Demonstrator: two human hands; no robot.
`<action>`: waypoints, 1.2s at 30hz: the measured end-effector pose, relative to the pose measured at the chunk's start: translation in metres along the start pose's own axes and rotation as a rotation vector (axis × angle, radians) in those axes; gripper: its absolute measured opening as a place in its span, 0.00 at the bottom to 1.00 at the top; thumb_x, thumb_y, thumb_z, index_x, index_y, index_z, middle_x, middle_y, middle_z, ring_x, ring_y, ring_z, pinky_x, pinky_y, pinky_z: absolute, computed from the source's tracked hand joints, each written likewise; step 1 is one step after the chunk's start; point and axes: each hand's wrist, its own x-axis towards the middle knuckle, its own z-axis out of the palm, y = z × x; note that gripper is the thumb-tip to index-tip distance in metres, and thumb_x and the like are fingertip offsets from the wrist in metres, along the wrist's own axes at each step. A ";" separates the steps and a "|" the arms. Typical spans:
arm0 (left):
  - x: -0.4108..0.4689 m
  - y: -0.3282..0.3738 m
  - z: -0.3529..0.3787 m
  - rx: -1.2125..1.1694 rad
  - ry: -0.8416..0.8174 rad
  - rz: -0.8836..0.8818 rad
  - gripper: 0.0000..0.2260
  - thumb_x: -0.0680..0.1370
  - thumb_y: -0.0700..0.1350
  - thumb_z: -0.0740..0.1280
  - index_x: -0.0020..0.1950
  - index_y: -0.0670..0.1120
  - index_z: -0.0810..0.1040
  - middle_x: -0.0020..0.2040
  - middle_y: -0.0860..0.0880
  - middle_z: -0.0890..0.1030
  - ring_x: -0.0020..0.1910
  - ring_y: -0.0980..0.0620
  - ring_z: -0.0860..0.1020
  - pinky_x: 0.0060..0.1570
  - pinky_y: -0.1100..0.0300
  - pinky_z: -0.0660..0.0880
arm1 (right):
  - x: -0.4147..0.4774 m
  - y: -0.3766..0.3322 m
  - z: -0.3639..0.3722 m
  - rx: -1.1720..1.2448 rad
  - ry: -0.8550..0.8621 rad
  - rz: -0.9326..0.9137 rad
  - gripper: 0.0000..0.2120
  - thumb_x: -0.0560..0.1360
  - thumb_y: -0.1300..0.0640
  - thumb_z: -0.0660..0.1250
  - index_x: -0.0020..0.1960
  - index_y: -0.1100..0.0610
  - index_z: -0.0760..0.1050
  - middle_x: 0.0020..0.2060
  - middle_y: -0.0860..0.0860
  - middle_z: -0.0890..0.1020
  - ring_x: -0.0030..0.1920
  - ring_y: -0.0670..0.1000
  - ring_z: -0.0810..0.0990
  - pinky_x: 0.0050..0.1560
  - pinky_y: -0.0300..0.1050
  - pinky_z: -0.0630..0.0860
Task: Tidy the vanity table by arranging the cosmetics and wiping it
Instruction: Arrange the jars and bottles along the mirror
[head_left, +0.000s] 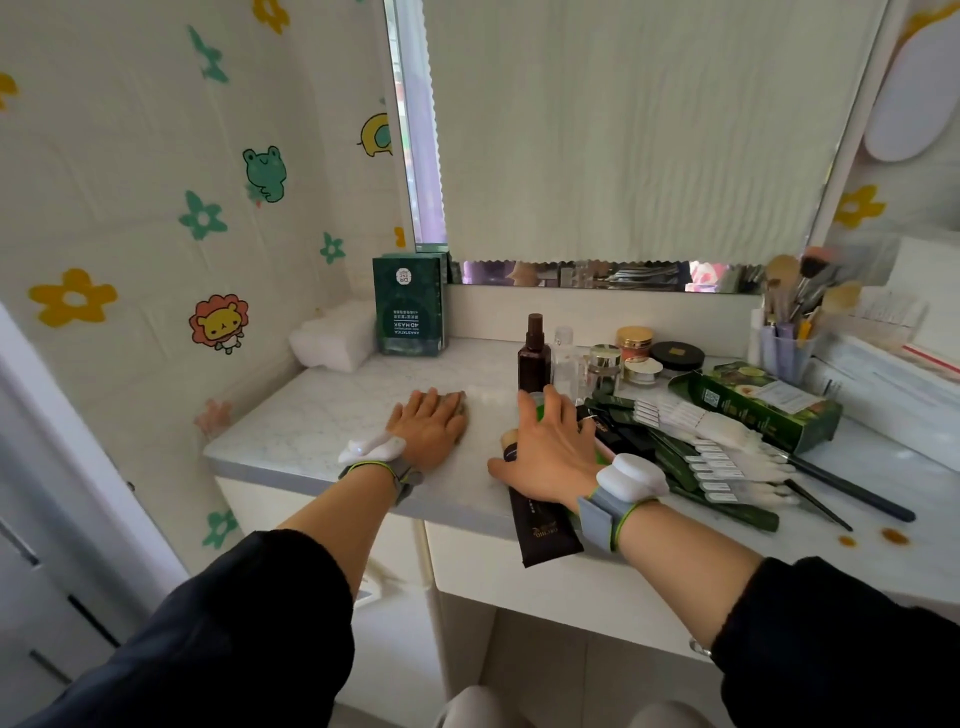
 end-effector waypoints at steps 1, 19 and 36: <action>-0.002 0.004 0.001 0.008 0.005 -0.003 0.25 0.82 0.57 0.44 0.79 0.57 0.44 0.80 0.50 0.45 0.78 0.45 0.43 0.75 0.46 0.44 | -0.001 0.001 0.000 0.000 0.002 0.001 0.46 0.71 0.35 0.64 0.77 0.54 0.45 0.77 0.59 0.44 0.76 0.63 0.45 0.71 0.63 0.51; 0.016 0.030 0.001 0.018 -0.022 0.046 0.26 0.82 0.58 0.43 0.79 0.53 0.42 0.80 0.48 0.43 0.78 0.46 0.41 0.75 0.48 0.43 | 0.061 0.005 -0.046 0.127 0.500 0.048 0.25 0.74 0.52 0.66 0.67 0.60 0.64 0.62 0.58 0.71 0.62 0.59 0.68 0.59 0.50 0.67; 0.123 0.022 0.001 0.037 -0.019 0.004 0.27 0.82 0.58 0.43 0.79 0.52 0.42 0.79 0.46 0.43 0.78 0.43 0.42 0.76 0.47 0.44 | 0.127 0.025 -0.058 -0.091 0.385 -0.004 0.26 0.80 0.38 0.51 0.49 0.56 0.78 0.49 0.52 0.78 0.57 0.57 0.67 0.52 0.52 0.61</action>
